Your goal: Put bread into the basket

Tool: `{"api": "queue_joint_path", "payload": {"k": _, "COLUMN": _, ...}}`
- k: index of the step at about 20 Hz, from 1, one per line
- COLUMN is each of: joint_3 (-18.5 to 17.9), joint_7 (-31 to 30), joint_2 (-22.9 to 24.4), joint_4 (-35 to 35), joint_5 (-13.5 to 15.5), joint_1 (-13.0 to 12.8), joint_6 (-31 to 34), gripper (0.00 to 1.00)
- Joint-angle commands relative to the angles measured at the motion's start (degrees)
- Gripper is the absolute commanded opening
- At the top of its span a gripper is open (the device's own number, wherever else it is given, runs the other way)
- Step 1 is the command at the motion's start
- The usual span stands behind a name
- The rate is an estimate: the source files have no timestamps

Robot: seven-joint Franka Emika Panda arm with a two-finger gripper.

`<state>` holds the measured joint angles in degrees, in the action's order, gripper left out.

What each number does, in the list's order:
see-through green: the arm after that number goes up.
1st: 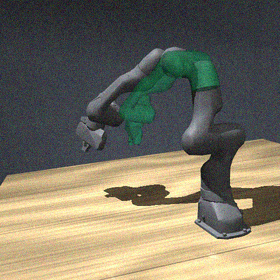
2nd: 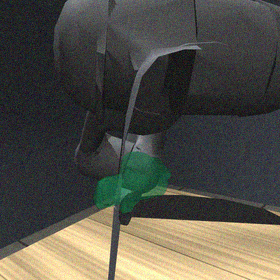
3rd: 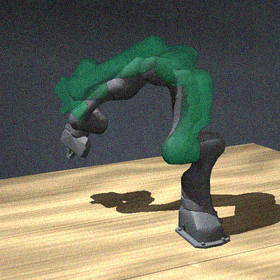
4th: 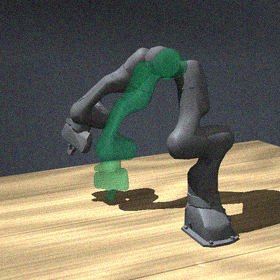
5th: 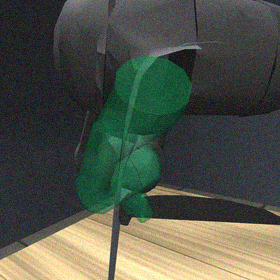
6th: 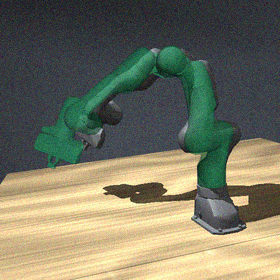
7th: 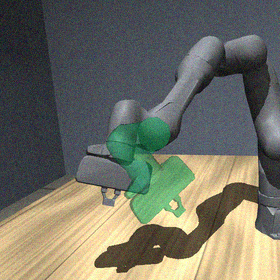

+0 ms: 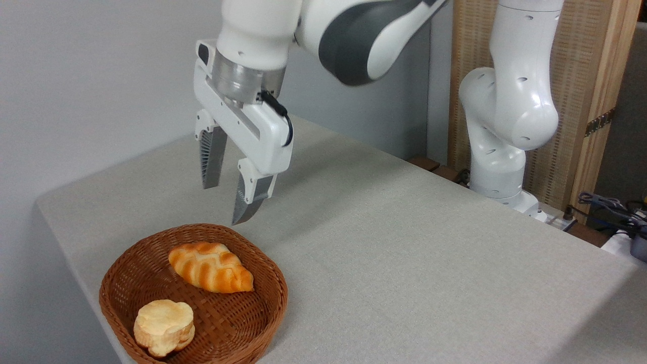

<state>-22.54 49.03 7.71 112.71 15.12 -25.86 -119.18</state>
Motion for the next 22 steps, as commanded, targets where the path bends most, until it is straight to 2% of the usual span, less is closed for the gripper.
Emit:
{"api": "queue_joint_path", "payload": {"k": 1, "joint_3": -1.01, "joint_7": -1.39, "joint_2": -1.82, "joint_4": -4.42, "joint_5": -4.74, "joint_1": -0.51, "joint_6": 6.06, "gripper": 1.00}}
{"api": "queue_joint_path", "payload": {"k": 3, "joint_3": -1.01, "joint_7": -3.23, "joint_2": -1.82, "joint_4": -5.04, "joint_5": -6.32, "joint_1": -0.60, "joint_6": 7.29, "gripper": 1.00}}
{"api": "queue_joint_path", "payload": {"k": 6, "joint_3": -0.93, "joint_7": -7.27, "joint_2": -2.00, "joint_4": -6.53, "joint_5": -10.53, "joint_1": -1.12, "joint_6": 9.74, "gripper": 1.00}}
{"api": "queue_joint_path", "payload": {"k": 8, "joint_3": -0.84, "joint_7": -7.54, "joint_2": -2.26, "joint_4": -7.49, "joint_5": -11.95, "joint_1": -1.21, "joint_6": 11.50, "gripper": 1.00}}
{"api": "queue_joint_path", "payload": {"k": 12, "joint_3": -0.58, "joint_7": -9.73, "joint_2": -4.45, "joint_4": -11.53, "joint_5": -13.62, "joint_1": -1.47, "joint_6": 16.24, "gripper": 1.00}}
{"api": "queue_joint_path", "payload": {"k": 17, "joint_3": -0.14, "joint_7": -13.86, "joint_2": -9.11, "joint_4": -18.81, "joint_5": -13.45, "joint_1": -2.44, "joint_6": 19.50, "gripper": 1.00}}
{"api": "queue_joint_path", "payload": {"k": 19, "joint_3": 1.35, "joint_7": -15.36, "joint_2": -11.04, "joint_4": -21.72, "joint_5": -13.54, "joint_1": -2.35, "joint_6": 22.57, "gripper": 1.00}}
{"api": "queue_joint_path", "payload": {"k": 22, "joint_3": 1.97, "joint_7": -15.28, "joint_2": -11.58, "joint_4": -22.97, "joint_5": -13.54, "joint_1": -2.35, "joint_6": 24.34, "gripper": 1.00}}
